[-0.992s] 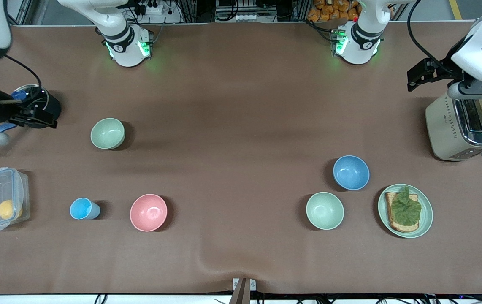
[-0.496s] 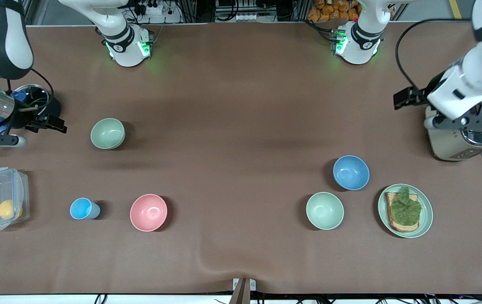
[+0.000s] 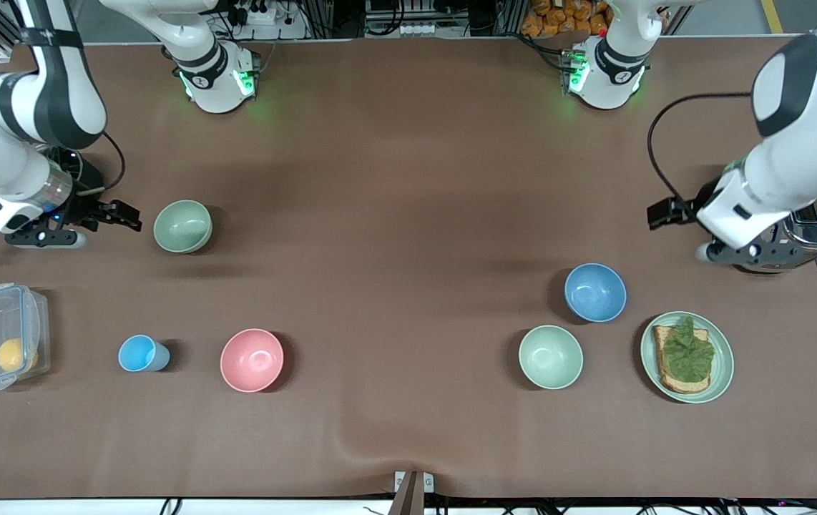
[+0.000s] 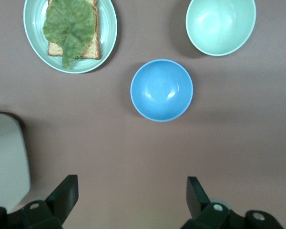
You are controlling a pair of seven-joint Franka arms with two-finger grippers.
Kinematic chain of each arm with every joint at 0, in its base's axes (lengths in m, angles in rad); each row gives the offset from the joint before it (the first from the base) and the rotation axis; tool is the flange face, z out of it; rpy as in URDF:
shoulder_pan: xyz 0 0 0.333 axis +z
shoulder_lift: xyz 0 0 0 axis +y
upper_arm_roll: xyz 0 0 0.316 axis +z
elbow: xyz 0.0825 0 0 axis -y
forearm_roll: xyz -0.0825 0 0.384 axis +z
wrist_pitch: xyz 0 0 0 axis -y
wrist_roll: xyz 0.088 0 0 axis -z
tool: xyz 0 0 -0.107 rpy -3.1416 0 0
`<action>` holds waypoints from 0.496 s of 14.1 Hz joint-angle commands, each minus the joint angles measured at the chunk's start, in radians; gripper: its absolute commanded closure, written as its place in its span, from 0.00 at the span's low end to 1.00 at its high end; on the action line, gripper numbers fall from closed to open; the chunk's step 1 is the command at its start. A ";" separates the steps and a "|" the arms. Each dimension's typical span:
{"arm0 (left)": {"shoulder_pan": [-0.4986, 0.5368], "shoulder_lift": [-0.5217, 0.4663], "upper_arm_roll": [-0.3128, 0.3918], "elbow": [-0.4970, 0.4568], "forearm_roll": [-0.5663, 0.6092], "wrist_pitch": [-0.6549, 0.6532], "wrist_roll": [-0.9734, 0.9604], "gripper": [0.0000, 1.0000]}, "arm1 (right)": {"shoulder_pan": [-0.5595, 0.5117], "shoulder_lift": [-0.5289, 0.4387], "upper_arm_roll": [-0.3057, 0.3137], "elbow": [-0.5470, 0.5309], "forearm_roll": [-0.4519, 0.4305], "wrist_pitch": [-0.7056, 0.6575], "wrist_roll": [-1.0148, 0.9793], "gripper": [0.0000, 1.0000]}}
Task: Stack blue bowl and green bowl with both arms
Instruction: 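Grasp the green bowl with the right gripper while the left gripper grasps the blue bowl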
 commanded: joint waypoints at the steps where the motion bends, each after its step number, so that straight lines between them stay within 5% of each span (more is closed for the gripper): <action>1: 0.022 0.075 0.000 0.002 -0.012 0.075 0.008 0.00 | -0.028 -0.009 0.007 -0.067 0.014 0.087 -0.030 0.00; 7: 0.026 0.249 0.005 0.002 0.028 0.217 0.003 0.00 | -0.052 0.097 0.008 -0.151 0.014 0.286 -0.076 0.00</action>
